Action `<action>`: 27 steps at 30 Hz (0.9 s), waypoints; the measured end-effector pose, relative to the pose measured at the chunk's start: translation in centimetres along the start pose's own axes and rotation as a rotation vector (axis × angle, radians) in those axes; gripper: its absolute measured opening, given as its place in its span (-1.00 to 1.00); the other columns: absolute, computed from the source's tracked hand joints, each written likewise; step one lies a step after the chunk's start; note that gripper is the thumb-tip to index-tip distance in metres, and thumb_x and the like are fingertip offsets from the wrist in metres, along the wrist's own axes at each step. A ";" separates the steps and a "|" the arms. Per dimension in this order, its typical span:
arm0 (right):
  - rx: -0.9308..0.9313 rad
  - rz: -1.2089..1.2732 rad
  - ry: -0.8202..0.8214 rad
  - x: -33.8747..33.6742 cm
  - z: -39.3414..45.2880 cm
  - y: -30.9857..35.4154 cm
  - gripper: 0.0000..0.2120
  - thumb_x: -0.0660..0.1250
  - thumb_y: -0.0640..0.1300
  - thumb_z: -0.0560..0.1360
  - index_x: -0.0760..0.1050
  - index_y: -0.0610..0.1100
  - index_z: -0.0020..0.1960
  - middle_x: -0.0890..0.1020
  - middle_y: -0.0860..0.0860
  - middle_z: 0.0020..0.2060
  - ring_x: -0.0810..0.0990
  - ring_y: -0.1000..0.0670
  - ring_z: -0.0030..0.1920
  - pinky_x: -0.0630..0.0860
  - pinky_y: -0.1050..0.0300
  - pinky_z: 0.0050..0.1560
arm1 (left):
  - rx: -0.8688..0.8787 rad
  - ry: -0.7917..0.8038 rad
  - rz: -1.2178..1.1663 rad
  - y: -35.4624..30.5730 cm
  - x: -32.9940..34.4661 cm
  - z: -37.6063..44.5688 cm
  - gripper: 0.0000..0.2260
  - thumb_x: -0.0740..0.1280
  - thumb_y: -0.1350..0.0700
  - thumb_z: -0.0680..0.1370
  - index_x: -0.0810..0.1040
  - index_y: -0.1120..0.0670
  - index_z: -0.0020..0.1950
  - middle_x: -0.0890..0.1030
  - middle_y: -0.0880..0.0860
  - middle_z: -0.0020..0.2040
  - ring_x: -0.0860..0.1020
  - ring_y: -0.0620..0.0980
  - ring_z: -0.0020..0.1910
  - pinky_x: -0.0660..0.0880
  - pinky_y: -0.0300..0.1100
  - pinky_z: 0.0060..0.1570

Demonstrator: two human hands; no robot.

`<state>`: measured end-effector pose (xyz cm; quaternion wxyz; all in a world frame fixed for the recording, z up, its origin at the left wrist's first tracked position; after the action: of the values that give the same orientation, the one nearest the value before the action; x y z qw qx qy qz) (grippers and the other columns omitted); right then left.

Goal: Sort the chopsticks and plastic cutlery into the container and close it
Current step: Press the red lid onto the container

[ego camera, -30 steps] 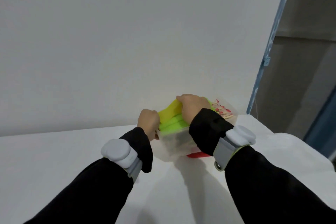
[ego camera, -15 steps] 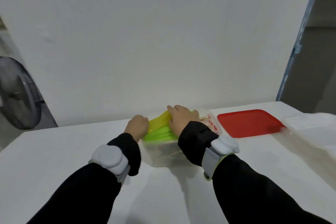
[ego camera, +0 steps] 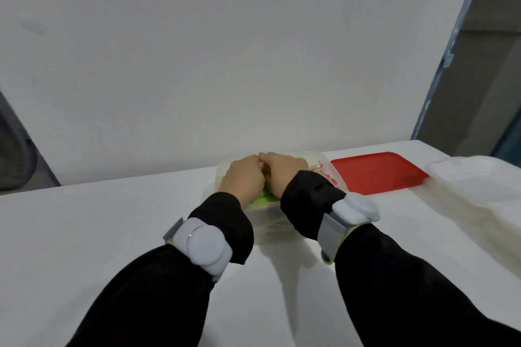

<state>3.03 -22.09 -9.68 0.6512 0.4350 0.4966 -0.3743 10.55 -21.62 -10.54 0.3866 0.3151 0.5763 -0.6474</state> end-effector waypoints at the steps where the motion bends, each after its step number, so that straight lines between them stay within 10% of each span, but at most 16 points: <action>1: 0.010 0.005 0.005 -0.1 0.0 -0.1 -0.70 0.06 -0.05 0.58 0.37 0.02 0.29 0.50 -0.01 0.26 0.49 -0.10 0.24 0.33 -0.10 0.28 | 0.005 0.002 0.009 -0.2 -0.1 0.1 -0.73 0.03 0.11 0.66 0.46 0.17 0.18 0.56 0.20 0.10 0.51 0.20 0.10 0.36 -0.10 -0.01; 7: 0.059 0.289 0.006 -1.7 -0.1 -1.0 -0.43 0.07 -0.22 0.56 0.02 -0.09 0.54 0.20 -0.17 0.48 0.19 -0.15 0.47 0.06 -0.01 0.48 | 0.031 -0.057 0.034 -0.3 -0.6 -0.6 -0.76 0.01 0.13 0.66 0.45 0.15 0.09 0.58 0.18 0.04 0.51 0.21 0.07 0.41 0.00 0.09; 12: 0.198 0.941 -0.552 -7.3 -0.7 -10.1 -0.63 0.12 -0.45 0.45 0.49 -0.34 0.20 0.59 -0.22 0.10 0.54 -0.08 0.14 0.37 0.06 0.34 | 0.009 -0.121 0.077 -0.5 -0.9 -1.0 -0.78 0.00 0.17 0.65 0.39 0.20 0.14 0.54 0.21 0.09 0.49 0.22 0.10 0.34 0.01 0.11; 14: 0.407 0.799 -0.532 -5.9 -0.8 -15.1 -0.72 0.16 -0.38 0.49 0.53 -0.31 0.14 0.61 -0.21 0.06 0.56 -0.13 0.12 0.42 0.09 0.22 | -0.016 -0.148 0.071 -0.5 -1.2 -1.3 -0.77 -0.02 0.18 0.65 0.37 0.22 0.15 0.53 0.22 0.07 0.48 0.24 0.09 0.36 0.07 0.15; 19: 0.614 0.129 0.125 5.1 -1.7 -22.3 -0.70 0.21 -0.18 0.53 0.51 -0.26 0.21 0.55 -0.22 0.19 0.52 -0.21 0.20 0.45 0.02 0.18 | -0.014 -0.246 -0.026 -0.3 -2.3 -1.9 -0.79 -0.02 0.18 0.63 0.37 0.21 0.05 0.52 0.23 -0.02 0.49 0.27 0.03 0.37 0.13 0.13; 24: 0.471 -0.199 0.180 6.1 -0.9 -20.9 -0.66 0.12 -0.19 0.55 0.44 -0.18 0.29 0.47 -0.13 0.26 0.44 -0.18 0.28 0.41 -0.04 0.27 | -0.047 -0.264 -0.058 -0.2 -2.6 -2.3 -0.79 -0.02 0.07 0.65 0.32 0.09 -0.10 0.42 0.08 -0.16 0.46 0.24 0.04 0.33 0.15 0.20; 27: 0.427 -0.226 0.066 4.1 -0.5 -19.7 -0.68 0.07 -0.22 0.57 0.37 -0.19 0.29 0.45 -0.15 0.26 0.42 -0.18 0.28 0.40 -0.07 0.23 | -0.075 -0.221 -0.024 -0.5 -2.5 -2.5 -0.70 -0.01 0.03 0.65 0.43 0.12 0.17 0.49 0.14 0.12 0.37 0.17 0.28 0.18 0.16 0.35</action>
<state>-14.35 -28.57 -17.62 0.4818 0.5165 0.4729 -0.5268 11.29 -18.75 -8.52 0.4518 0.2201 0.5576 -0.6607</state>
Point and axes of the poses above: each hand's wrist, its own z-axis towards the middle knuckle, its own x-axis out of the palm, y = z × x, the point moved 9 cm from there along z, towards the middle knuckle
